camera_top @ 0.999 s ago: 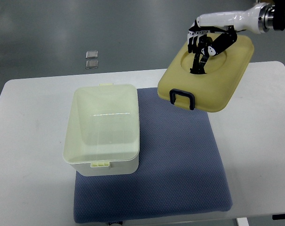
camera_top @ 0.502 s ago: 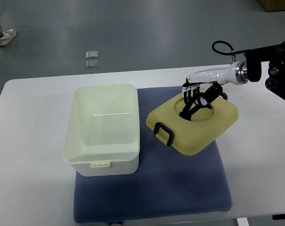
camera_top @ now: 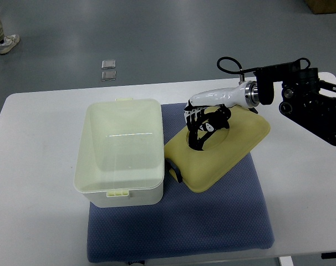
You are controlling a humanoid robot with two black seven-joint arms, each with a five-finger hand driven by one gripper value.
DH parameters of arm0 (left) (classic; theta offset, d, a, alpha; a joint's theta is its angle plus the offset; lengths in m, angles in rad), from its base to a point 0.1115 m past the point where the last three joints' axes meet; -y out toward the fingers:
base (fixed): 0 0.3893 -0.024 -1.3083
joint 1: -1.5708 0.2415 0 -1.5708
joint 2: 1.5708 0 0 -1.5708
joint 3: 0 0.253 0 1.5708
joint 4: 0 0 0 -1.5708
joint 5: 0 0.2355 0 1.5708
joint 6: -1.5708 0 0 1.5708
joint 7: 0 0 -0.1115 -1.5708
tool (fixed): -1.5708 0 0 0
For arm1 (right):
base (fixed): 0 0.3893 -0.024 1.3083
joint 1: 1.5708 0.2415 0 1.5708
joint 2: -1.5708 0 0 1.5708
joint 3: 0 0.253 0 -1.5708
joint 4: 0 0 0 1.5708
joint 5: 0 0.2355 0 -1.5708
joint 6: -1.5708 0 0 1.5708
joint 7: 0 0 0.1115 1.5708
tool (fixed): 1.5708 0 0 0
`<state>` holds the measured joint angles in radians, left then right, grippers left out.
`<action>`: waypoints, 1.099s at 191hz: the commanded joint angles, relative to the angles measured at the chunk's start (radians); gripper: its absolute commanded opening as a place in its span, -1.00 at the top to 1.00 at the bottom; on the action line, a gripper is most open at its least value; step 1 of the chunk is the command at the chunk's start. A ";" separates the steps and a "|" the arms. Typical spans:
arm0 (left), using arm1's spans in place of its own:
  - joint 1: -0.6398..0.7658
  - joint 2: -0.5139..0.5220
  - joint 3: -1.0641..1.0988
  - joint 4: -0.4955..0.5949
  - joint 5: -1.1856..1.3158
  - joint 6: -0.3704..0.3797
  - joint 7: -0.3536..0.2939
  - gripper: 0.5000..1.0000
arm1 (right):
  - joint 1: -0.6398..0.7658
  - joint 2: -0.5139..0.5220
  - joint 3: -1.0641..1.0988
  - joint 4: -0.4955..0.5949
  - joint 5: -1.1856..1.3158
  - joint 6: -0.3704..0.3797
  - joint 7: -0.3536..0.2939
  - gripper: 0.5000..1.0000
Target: Open white storage box with right hand
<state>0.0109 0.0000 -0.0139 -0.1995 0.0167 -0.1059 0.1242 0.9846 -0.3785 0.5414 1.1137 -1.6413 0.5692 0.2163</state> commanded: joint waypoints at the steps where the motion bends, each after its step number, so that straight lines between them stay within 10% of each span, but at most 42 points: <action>1: 0.000 0.000 -0.001 0.000 -0.001 0.000 0.000 -1.00 | -0.004 0.035 0.000 0.000 0.000 -0.009 -0.002 1.00; 23: 0.001 0.000 -0.001 0.000 -0.001 0.000 0.000 -1.00 | -0.011 0.044 0.000 -0.006 0.000 -0.034 -0.003 0.96; 26: 0.001 0.000 -0.001 0.000 -0.001 0.002 0.000 -1.00 | -0.014 0.044 0.002 -0.009 0.002 -0.040 -0.003 0.20; 32: 0.001 0.000 -0.001 0.000 -0.001 0.000 0.000 -1.00 | -0.020 0.044 0.002 -0.015 0.003 -0.046 -0.003 -0.45; 52: 0.001 0.000 -0.001 0.000 0.000 0.000 0.000 -1.00 | -0.030 0.036 0.000 -0.028 0.002 -0.049 -0.003 -0.66; 210: 0.001 0.000 0.000 -0.001 0.000 0.000 0.000 -1.00 | 0.052 -0.166 0.051 -0.066 0.055 0.042 0.002 -0.69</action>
<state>0.0125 0.0000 -0.0137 -0.2010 0.0171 -0.1058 0.1242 1.0173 -0.5420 0.5429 1.0721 -1.6173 0.6108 0.2149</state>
